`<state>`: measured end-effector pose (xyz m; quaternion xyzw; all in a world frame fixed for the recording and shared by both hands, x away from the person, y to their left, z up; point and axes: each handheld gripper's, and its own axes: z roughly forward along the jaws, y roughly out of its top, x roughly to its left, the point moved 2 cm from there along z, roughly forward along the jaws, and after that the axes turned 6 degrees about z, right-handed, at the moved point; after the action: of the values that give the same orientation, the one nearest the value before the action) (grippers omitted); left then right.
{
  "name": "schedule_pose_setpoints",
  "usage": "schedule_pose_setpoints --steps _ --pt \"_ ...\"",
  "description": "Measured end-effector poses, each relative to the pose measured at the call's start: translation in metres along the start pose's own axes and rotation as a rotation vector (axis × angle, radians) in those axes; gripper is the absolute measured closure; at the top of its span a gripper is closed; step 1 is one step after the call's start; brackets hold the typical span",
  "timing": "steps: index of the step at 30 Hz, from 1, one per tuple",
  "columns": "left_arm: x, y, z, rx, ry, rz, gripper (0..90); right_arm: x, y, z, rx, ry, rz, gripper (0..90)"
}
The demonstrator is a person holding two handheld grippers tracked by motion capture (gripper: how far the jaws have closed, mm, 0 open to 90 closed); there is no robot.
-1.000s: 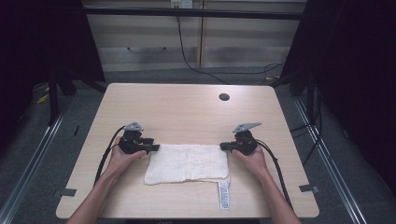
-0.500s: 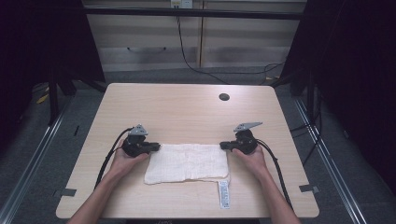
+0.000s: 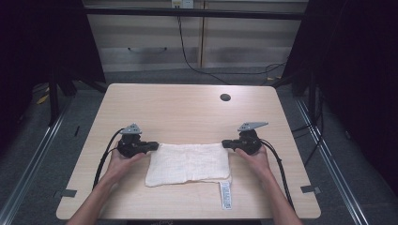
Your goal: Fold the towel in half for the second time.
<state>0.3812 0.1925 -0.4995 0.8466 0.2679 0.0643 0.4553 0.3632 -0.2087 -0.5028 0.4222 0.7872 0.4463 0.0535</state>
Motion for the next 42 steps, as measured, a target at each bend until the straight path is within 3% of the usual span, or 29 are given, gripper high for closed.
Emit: schedule_pose_setpoints --steps 7,16,26,35,38,42 --pt "-0.004 -0.001 -0.006 -0.004 0.024 0.013 85.5 0.019 0.006 -0.017 -0.031 0.007 -0.064 88.0" --pt "-0.001 -0.003 -0.002 -0.007 0.053 -0.013 85.6 0.034 0.004 -0.028 -0.038 0.036 -0.122 87.9" --pt "0.002 -0.003 -0.001 -0.003 0.101 -0.038 85.9 0.065 -0.003 -0.038 -0.048 0.112 -0.178 87.9" --pt "0.001 -0.003 0.001 -0.006 0.121 -0.046 86.0 0.091 -0.021 -0.034 0.026 0.157 -0.246 87.8" --pt "0.001 -0.003 0.002 -0.006 0.121 -0.045 86.0 0.092 -0.026 -0.033 0.042 0.169 -0.241 87.8" --pt "0.001 -0.003 0.003 -0.001 0.126 -0.041 85.9 0.094 -0.033 -0.026 0.108 0.225 -0.214 87.7"
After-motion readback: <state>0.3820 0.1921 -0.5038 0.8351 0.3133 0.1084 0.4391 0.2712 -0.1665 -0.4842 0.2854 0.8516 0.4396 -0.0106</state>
